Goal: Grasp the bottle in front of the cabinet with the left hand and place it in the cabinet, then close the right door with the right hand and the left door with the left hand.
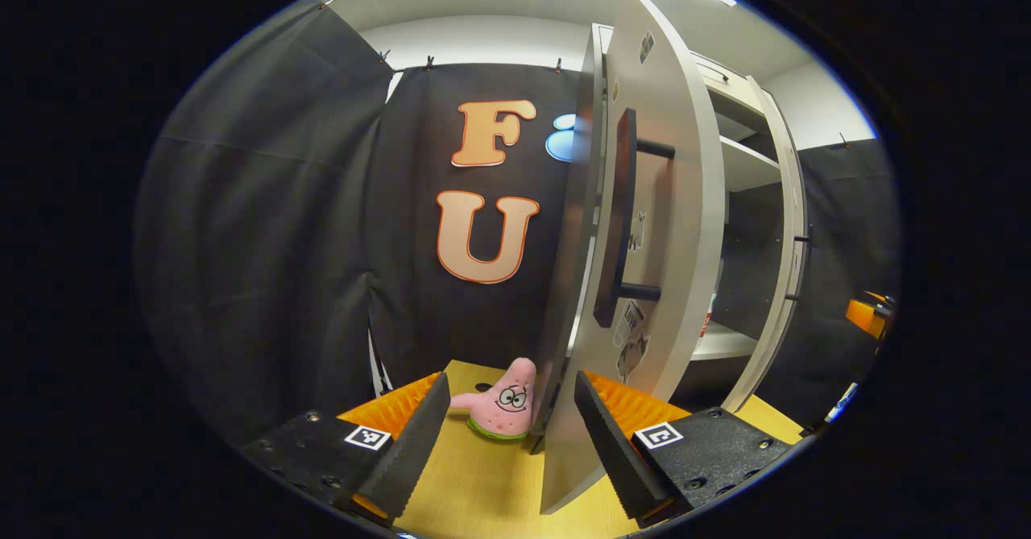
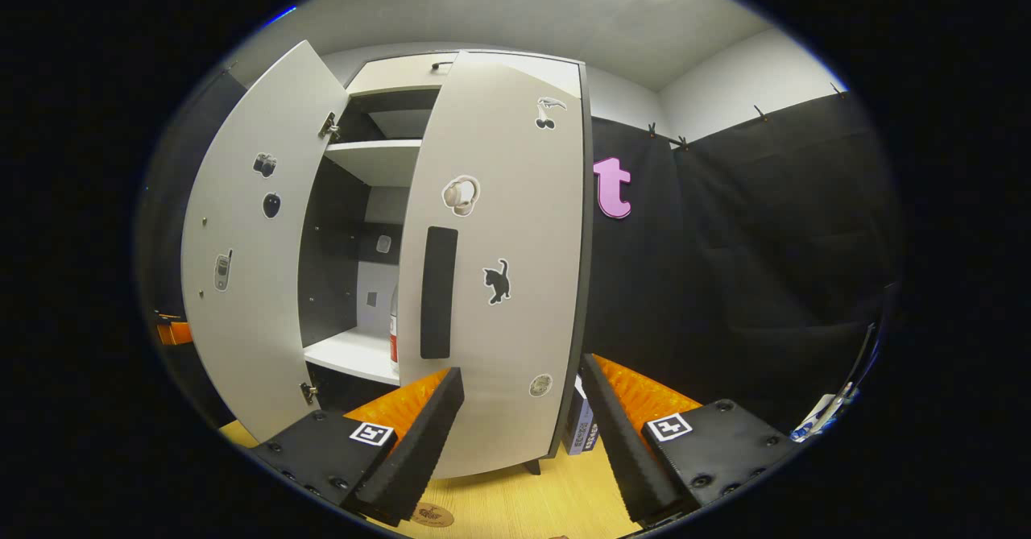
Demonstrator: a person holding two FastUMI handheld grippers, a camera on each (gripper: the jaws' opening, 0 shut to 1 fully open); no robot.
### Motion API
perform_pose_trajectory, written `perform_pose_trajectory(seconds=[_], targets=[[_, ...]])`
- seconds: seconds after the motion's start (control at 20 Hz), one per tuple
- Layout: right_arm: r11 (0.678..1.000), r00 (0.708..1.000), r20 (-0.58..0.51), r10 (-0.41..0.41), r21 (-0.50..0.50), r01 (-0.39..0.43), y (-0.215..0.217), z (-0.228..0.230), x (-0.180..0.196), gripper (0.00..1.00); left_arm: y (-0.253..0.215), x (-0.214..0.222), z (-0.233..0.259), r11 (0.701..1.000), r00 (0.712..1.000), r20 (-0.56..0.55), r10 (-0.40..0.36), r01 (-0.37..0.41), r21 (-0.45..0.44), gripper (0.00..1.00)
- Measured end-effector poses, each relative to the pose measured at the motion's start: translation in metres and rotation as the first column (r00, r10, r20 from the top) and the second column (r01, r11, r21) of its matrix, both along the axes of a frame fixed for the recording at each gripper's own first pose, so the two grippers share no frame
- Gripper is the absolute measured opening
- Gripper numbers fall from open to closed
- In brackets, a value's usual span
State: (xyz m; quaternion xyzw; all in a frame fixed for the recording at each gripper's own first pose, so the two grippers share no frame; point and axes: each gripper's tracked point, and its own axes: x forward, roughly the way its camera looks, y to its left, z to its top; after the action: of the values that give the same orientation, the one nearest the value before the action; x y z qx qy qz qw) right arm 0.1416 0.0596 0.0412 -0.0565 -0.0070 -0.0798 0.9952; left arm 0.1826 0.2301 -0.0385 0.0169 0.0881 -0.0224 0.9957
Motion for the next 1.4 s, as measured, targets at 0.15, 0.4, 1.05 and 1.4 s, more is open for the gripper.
perform_pose_trajectory(seconds=[0.15,0.4,1.05,1.4], targets=[[1.000,1.000,-0.007,-0.013,0.000,0.013,-0.002,-0.001,-0.003,0.98,-0.004,0.004,-0.009,1.000,1.000,-0.013,-0.017,0.017,0.005,0.95],[1.000,1.000,-0.012,-0.027,-0.002,0.027,-0.003,-0.004,-0.007,0.98,-0.007,0.004,-0.009,0.999,0.999,-0.007,-0.031,0.031,0.027,0.95],[0.999,0.999,-0.013,-0.038,-0.008,0.038,-0.019,0.003,-0.012,0.98,-0.052,0.004,-0.020,0.996,0.995,-0.029,-0.093,0.093,0.007,0.95],[0.998,1.000,0.008,-0.001,-0.063,0.001,-0.044,0.012,0.006,0.94,-0.104,0.008,-0.029,0.993,0.993,-0.028,-0.119,0.118,-0.012,0.92]])
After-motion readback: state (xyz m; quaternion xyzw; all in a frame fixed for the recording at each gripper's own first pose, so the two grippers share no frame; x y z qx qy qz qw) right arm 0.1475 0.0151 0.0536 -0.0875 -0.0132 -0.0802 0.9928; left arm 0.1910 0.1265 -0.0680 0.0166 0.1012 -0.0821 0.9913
